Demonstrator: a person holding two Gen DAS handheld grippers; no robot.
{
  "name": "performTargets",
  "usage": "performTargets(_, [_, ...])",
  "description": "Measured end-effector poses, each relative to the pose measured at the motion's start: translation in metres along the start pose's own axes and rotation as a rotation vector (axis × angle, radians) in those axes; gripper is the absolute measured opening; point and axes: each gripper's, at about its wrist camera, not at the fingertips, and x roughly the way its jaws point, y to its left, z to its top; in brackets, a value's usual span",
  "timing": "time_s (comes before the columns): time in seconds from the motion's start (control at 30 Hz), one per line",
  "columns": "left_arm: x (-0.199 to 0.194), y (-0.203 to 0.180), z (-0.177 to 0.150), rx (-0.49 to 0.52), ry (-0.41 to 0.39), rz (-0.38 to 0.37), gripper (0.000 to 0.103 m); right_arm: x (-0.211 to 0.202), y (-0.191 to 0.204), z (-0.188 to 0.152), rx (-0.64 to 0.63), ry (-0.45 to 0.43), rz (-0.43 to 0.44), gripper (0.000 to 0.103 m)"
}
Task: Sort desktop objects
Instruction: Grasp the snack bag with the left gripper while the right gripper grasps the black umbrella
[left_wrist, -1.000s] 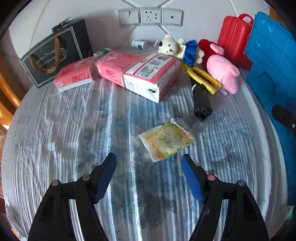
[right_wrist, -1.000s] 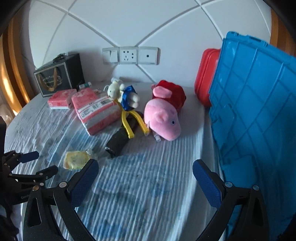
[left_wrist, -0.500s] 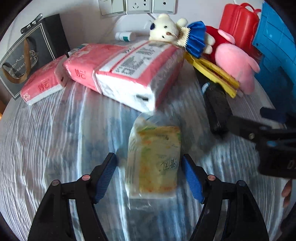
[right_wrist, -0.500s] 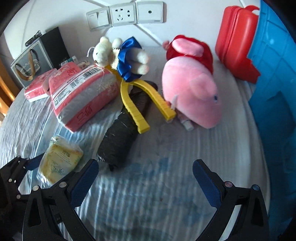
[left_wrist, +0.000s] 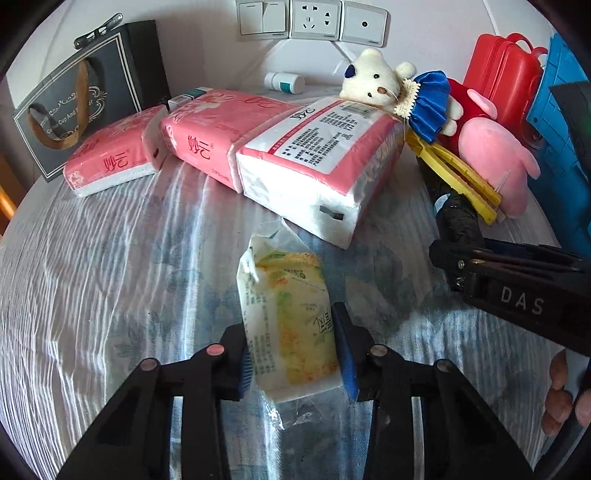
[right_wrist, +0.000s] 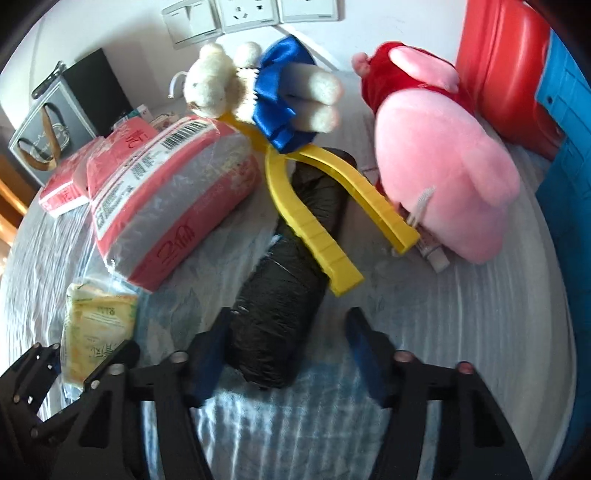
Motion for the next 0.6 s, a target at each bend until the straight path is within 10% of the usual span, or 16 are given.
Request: performTargets(0.6, [-0.017, 0.007, -0.035, -0.047, 0.048, -0.022, 0.019, -0.058, -0.032, -0.094, -0.082, 0.099, 0.047, 0.035])
